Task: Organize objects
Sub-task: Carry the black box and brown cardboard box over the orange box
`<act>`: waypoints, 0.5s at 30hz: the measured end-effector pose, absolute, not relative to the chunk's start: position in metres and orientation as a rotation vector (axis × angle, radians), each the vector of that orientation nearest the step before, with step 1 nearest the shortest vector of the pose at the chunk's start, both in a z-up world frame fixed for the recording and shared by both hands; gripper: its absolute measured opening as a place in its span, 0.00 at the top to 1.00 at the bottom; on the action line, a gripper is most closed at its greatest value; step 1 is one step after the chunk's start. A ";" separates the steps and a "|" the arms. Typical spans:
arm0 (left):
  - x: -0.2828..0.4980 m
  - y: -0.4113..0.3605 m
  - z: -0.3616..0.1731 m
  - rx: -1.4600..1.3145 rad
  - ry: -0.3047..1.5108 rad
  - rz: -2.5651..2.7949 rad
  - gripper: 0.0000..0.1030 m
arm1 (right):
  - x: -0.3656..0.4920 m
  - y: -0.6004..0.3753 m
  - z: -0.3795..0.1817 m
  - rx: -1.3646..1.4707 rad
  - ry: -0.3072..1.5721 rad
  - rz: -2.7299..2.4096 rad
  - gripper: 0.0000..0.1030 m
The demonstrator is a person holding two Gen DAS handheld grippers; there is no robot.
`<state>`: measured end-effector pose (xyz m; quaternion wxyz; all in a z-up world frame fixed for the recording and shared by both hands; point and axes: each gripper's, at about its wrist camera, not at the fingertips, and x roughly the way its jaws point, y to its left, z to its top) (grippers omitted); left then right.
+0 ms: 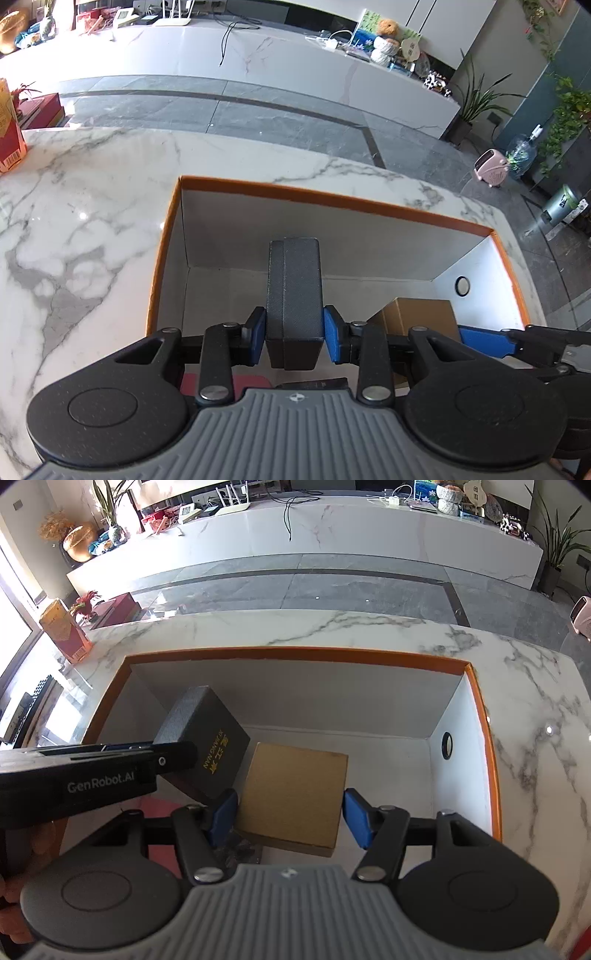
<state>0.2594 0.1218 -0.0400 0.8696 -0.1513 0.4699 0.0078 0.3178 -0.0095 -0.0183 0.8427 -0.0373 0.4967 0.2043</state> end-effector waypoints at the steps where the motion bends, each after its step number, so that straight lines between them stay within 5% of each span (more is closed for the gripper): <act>1: 0.260 0.121 -0.043 -0.318 0.993 0.015 0.63 | 0.319 -0.010 -0.020 -0.075 1.050 0.430 0.38; 15: 0.250 0.106 -0.023 -0.029 0.983 0.095 0.57 | 0.313 -0.007 -0.025 -0.100 1.055 0.431 0.38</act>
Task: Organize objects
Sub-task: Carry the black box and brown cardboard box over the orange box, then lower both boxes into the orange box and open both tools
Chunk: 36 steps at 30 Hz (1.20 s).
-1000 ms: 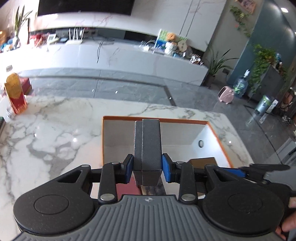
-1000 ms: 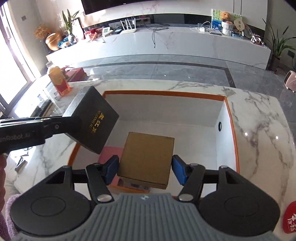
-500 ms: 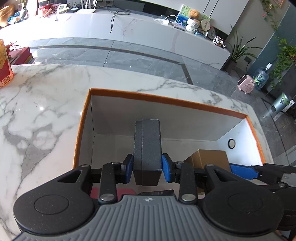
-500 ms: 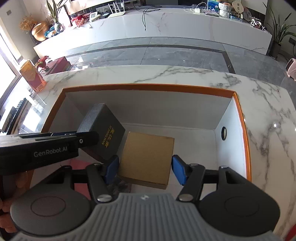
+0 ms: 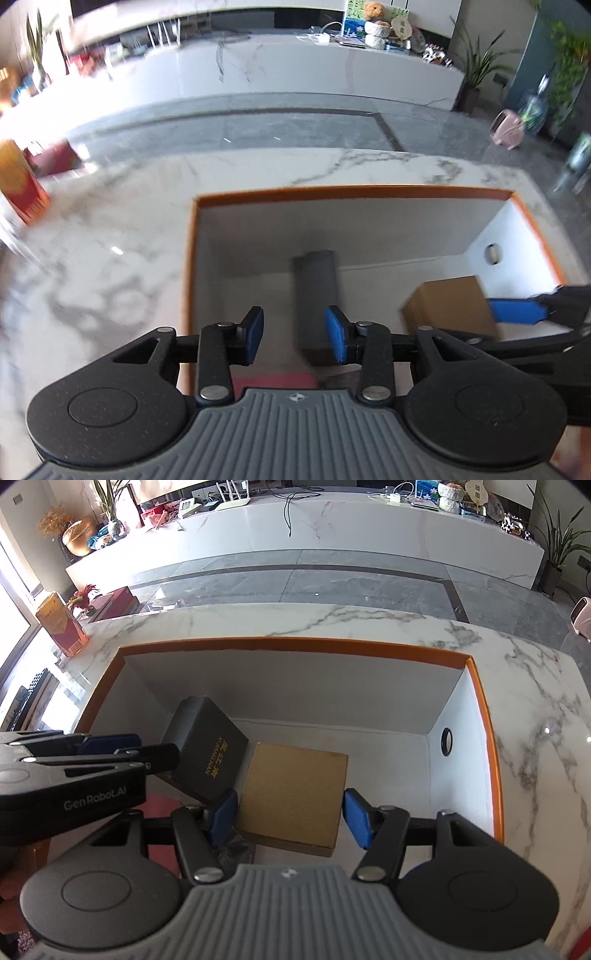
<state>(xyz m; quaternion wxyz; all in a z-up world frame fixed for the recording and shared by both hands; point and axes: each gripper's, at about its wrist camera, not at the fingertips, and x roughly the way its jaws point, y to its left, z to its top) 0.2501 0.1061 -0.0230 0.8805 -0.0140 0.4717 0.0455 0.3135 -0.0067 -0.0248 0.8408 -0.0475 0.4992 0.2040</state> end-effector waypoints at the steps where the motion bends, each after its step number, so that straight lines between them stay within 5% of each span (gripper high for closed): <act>1: 0.249 0.104 -0.022 0.022 0.976 0.118 0.57 | 0.313 -0.006 -0.024 -0.102 1.054 0.433 0.38; 15: 0.222 0.158 0.019 -0.149 0.851 0.124 0.58 | 0.322 0.040 -0.016 -0.136 1.015 0.536 0.38; 26: 0.220 0.177 -0.001 -0.236 0.896 0.081 0.71 | 0.327 0.056 -0.026 -0.196 1.036 0.504 0.38; 36: 0.219 0.179 -0.007 -0.263 0.909 0.061 0.73 | 0.341 0.069 -0.054 -0.222 1.121 0.487 0.38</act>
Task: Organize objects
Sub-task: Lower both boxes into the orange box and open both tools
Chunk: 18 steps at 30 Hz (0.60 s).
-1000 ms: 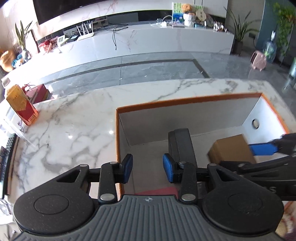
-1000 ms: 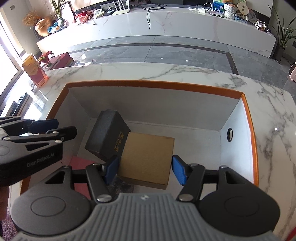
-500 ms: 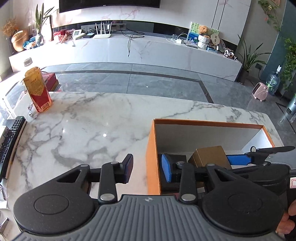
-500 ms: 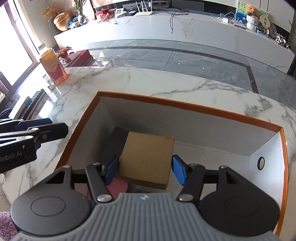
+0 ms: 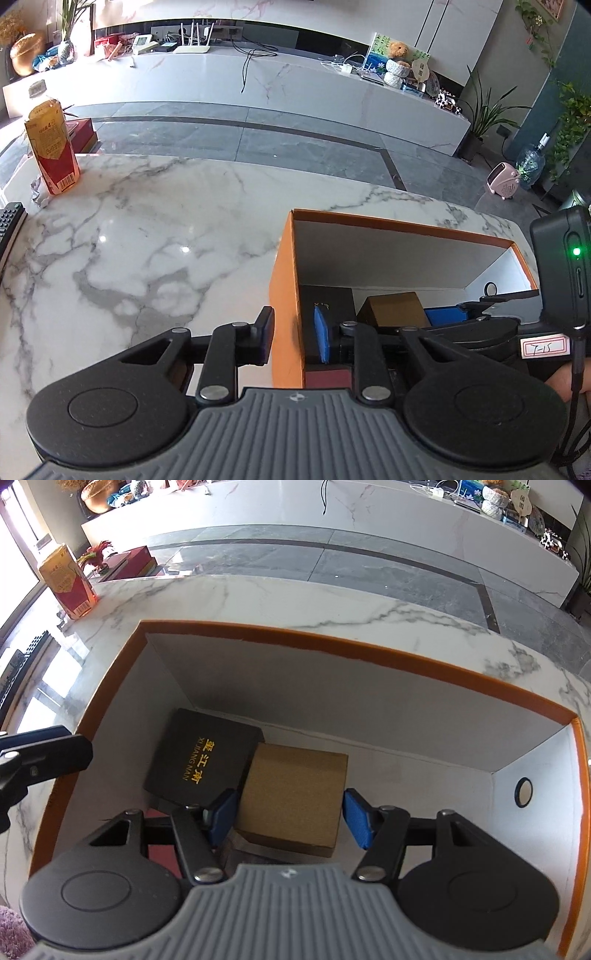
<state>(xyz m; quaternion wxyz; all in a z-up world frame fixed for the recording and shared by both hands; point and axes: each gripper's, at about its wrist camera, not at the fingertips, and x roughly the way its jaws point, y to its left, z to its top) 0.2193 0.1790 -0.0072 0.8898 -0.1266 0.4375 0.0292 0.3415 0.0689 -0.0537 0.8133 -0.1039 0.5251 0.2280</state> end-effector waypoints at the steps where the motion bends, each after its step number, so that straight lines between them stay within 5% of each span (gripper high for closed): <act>1: 0.219 0.180 -0.007 -0.265 0.910 0.060 0.73 | 0.342 0.070 -0.056 -0.221 1.129 0.488 0.38; 18: 0.219 0.181 -0.012 -0.296 0.918 0.052 0.73 | 0.348 0.069 -0.049 -0.111 1.135 0.541 0.37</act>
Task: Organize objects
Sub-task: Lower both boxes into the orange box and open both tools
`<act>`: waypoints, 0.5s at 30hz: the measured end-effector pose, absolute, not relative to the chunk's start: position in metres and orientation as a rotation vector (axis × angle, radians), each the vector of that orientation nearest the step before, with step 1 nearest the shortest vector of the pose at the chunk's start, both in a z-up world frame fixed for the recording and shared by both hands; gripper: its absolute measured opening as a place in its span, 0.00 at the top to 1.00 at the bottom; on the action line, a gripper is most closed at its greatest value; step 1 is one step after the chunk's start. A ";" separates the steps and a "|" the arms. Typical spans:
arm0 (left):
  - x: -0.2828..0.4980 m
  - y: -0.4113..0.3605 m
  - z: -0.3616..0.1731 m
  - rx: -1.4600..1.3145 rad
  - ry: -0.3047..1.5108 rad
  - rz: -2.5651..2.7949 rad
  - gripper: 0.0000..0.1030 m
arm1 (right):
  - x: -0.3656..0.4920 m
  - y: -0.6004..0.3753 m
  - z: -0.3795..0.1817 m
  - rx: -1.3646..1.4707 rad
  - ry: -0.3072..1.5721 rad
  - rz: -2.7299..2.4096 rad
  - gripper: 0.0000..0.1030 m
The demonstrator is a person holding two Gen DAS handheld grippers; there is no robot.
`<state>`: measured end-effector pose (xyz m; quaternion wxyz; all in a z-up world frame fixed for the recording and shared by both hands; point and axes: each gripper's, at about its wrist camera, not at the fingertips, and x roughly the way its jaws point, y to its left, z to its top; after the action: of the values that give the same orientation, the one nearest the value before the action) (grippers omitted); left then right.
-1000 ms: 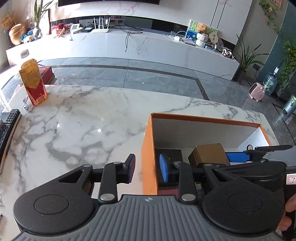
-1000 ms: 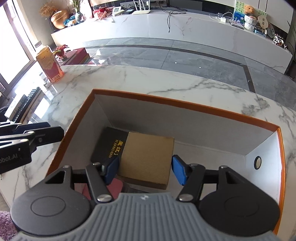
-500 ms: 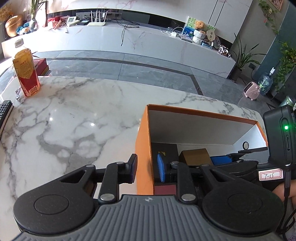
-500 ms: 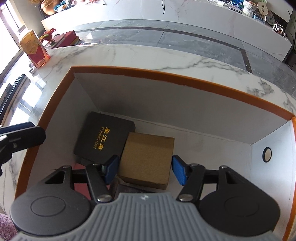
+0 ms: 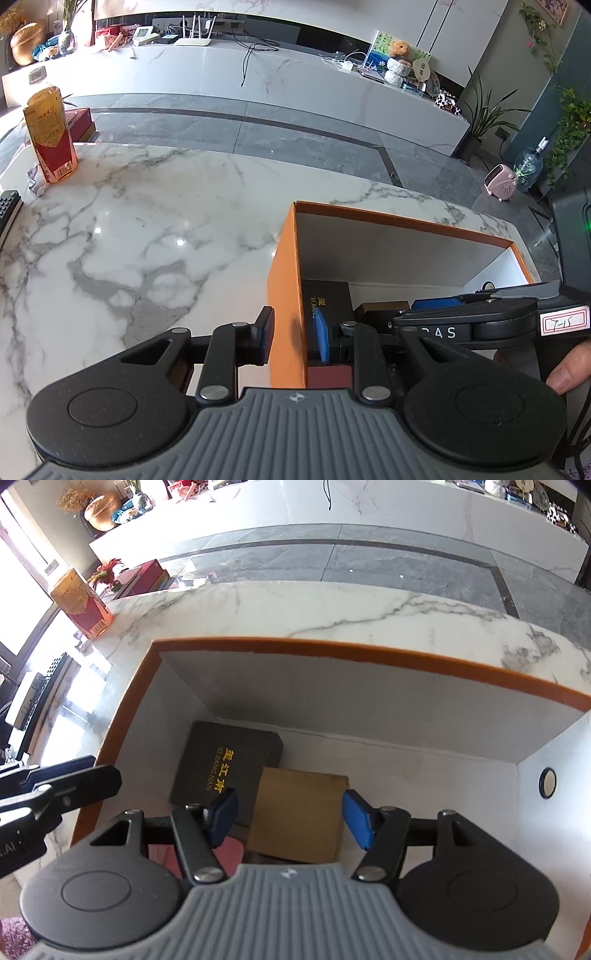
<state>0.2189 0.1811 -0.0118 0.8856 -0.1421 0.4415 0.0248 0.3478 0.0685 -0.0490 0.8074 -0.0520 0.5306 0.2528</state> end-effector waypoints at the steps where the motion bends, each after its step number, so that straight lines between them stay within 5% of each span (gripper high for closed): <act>1: 0.219 0.182 -0.012 -0.298 0.918 0.051 0.73 | 0.349 0.071 -0.047 -0.118 1.123 0.545 0.38; 6: 0.222 0.184 -0.013 -0.310 0.920 0.044 0.80 | 0.361 0.088 -0.044 -0.110 1.104 0.547 0.48; 11: 0.224 0.187 -0.017 -0.322 0.927 0.026 0.88 | 0.375 0.100 -0.051 -0.077 1.122 0.560 0.77; 15: 0.225 0.187 -0.018 -0.330 0.929 0.013 0.90 | 0.382 0.104 -0.057 -0.031 1.123 0.554 0.77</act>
<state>0.2246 0.1869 -0.0184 0.8809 -0.1582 0.4460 0.0064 0.3825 0.1035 -0.0570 0.8101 -0.0145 0.5256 0.2593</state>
